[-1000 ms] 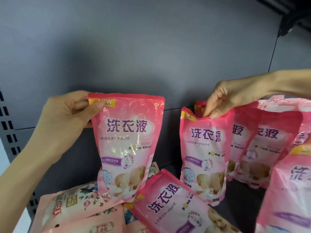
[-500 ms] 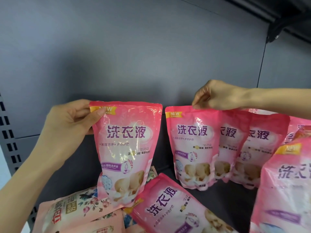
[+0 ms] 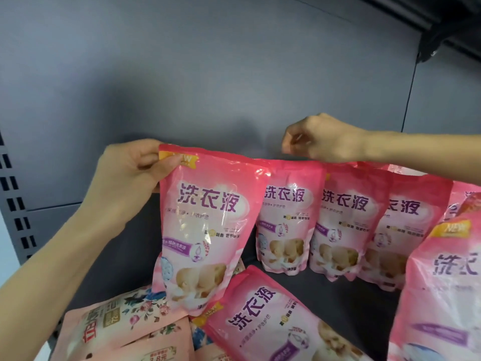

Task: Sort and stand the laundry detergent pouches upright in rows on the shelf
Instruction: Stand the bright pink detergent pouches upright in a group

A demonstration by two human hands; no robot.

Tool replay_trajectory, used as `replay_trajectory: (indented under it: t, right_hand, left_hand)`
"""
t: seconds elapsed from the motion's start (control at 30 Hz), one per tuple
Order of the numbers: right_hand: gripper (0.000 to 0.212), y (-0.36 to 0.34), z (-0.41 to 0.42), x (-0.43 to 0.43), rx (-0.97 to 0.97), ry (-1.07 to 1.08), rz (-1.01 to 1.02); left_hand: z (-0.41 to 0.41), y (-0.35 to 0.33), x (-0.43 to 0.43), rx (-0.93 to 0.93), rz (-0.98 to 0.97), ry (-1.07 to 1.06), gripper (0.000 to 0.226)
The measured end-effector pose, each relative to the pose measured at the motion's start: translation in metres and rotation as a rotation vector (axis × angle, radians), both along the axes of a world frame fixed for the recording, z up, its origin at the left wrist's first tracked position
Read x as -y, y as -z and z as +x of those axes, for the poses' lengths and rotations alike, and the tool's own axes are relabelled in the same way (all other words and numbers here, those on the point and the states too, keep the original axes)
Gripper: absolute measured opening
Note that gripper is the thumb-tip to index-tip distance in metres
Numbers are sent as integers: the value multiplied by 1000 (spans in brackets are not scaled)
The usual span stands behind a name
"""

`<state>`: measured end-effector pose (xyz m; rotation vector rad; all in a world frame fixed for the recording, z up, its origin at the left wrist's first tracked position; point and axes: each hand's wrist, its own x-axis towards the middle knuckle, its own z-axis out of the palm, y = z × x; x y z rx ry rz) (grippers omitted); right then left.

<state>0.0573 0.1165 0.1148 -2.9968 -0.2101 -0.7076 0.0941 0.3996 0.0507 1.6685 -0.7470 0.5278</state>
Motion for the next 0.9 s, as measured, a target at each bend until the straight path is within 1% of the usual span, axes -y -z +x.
replay_trajectory:
  t: [0.03,0.1,0.13,0.17,0.2,0.27,0.3,0.43,0.53,0.63,0.7,0.77,0.9]
  right_hand:
    - [19,-2,-5,-5,3,-48,97]
    - [41,-5,-19,-18,-130,-171,429]
    - [48,-6,-28,-22,-215,-214,539]
    - [51,-5,-36,-24,-288,-242,571]
    - [47,-3,-45,-24,-340,-270,563]
    - [30,4,-57,-22,-389,-314,519]
    - [23,8,-59,-18,-376,-315,514]
    - [16,17,-60,1,-218,-282,617]
    - [18,16,-63,13,-159,-261,653]
    - [17,8,-68,20,-129,-253,633]
    - [20,0,-74,22,-119,-239,628]
    - [23,-8,-79,27,-115,-216,642]
    - [20,-9,-84,39,-155,-143,623]
  left_hand:
    - [0,-3,5,8,28,2,8]
    - [1,-9,15,27,78,15,11]
    - [2,-12,20,27,85,25,13]
    - [3,-14,24,21,86,37,16]
    - [4,-16,29,8,82,53,17]
    - [4,-19,39,-31,56,96,15]
    - [4,-20,44,-50,39,120,15]
    - [-1,-21,63,-118,4,194,8]
    - [-3,-25,73,-160,19,237,11]
    - [-6,-29,82,-195,23,294,12]
    - [-7,-32,89,-234,16,316,15]
    - [-6,-35,95,-276,25,342,15]
    - [-5,-32,108,-332,106,392,13]
